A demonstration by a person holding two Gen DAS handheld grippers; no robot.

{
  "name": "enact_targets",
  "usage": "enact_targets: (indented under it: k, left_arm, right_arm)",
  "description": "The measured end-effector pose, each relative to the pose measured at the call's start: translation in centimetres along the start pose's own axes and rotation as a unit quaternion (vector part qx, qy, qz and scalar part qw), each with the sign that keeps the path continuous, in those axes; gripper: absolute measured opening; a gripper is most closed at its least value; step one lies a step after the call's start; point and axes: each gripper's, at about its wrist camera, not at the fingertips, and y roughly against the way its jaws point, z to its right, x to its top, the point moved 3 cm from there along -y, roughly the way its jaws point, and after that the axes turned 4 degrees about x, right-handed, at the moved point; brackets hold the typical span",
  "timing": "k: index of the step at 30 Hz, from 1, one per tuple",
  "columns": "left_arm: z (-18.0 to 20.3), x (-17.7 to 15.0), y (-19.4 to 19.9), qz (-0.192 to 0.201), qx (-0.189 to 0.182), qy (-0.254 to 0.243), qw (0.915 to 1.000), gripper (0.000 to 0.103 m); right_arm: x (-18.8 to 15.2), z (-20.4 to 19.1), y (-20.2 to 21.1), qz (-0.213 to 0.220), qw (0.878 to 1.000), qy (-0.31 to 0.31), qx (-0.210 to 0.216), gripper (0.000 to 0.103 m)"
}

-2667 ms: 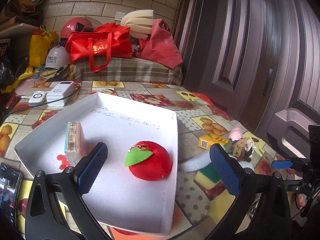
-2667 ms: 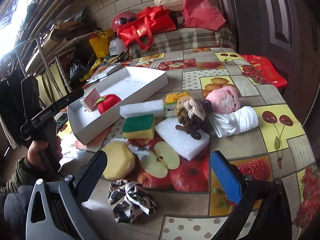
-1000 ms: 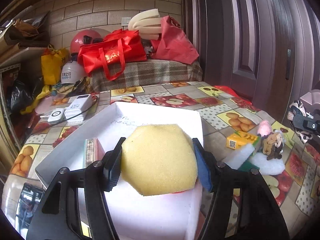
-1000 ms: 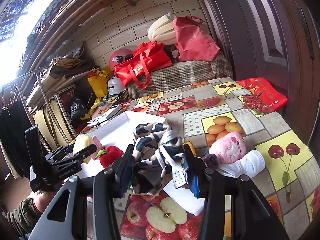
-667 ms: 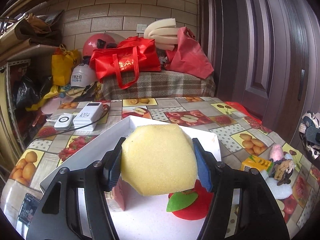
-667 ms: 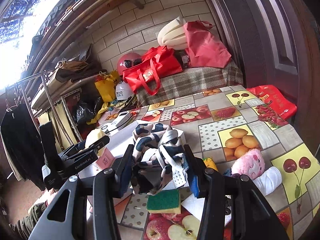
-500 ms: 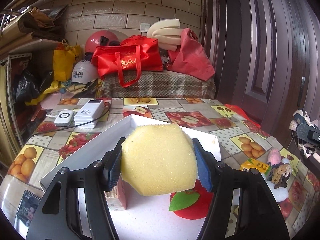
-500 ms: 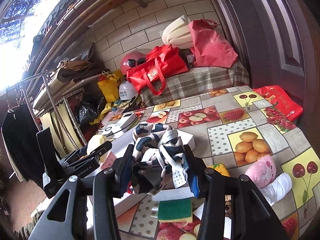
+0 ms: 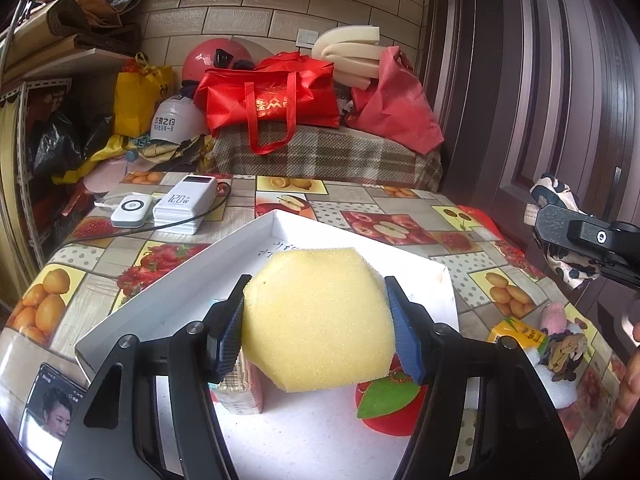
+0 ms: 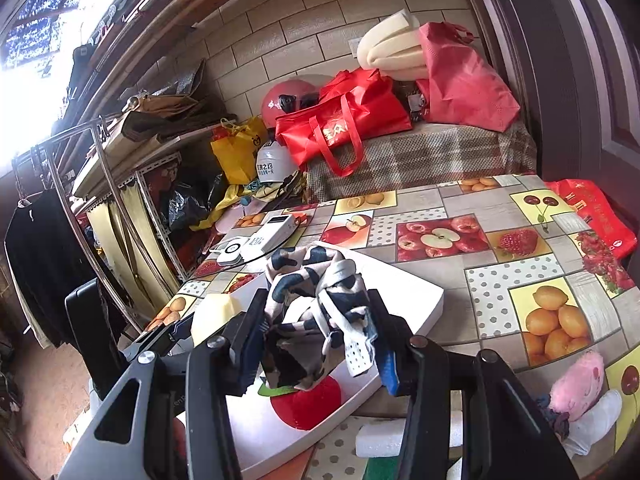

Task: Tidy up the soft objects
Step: 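Grasp the yellow sponge with left tool while right tool drops the cloth into the box, then lower the yellow sponge into the white box and open the left tool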

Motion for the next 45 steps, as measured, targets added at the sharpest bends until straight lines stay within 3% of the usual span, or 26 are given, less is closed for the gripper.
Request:
enact_targets:
  k: [17, 21, 22, 23, 25, 26, 31, 45]
  left_arm:
    - [-1.4, -1.0, -2.0, -0.04, 0.005, 0.024, 0.9989, 0.064]
    - [-1.5, -0.6, -1.2, -0.014, 0.019, 0.027, 0.9993, 0.067]
    - [-1.6, -0.4, -0.8, -0.004, 0.024, 0.029, 0.9993, 0.07]
    - [-1.7, -0.3, -0.5, 0.005, 0.03, 0.031, 0.9991, 0.076]
    - [-2.0, -0.1, 0.3, 0.025, 0.046, 0.032, 0.9981, 0.092]
    - [-2.1, 0.0, 0.6, 0.035, 0.055, 0.032, 0.9973, 0.103]
    - [-2.9, 0.0, 0.4, 0.034, 0.086, 0.034, 0.9951, 0.103]
    - [-2.6, -0.7, 0.1, 0.025, 0.071, 0.033, 0.9966, 0.103]
  right_arm:
    - [-1.8, 2.6, -9.5, -0.101, 0.993, -0.063, -0.024, 0.048]
    - [-2.1, 2.7, -10.4, -0.104, 0.992, -0.072, -0.023, 0.051]
    - [-2.2, 2.7, -10.5, -0.106, 0.991, -0.076, -0.017, 0.061]
    - [-2.3, 2.6, -10.5, -0.107, 0.991, -0.079, -0.01, 0.086]
    - [-2.2, 2.6, -10.1, -0.093, 0.992, -0.08, -0.018, 0.103]
    - [-2.1, 2.6, -9.7, -0.08, 0.993, -0.078, -0.021, 0.103]
    - [-1.6, 2.9, -8.3, -0.056, 0.994, -0.087, -0.028, 0.103]
    - [-2.0, 1.3, -5.8, -0.036, 0.996, -0.084, -0.011, 0.103]
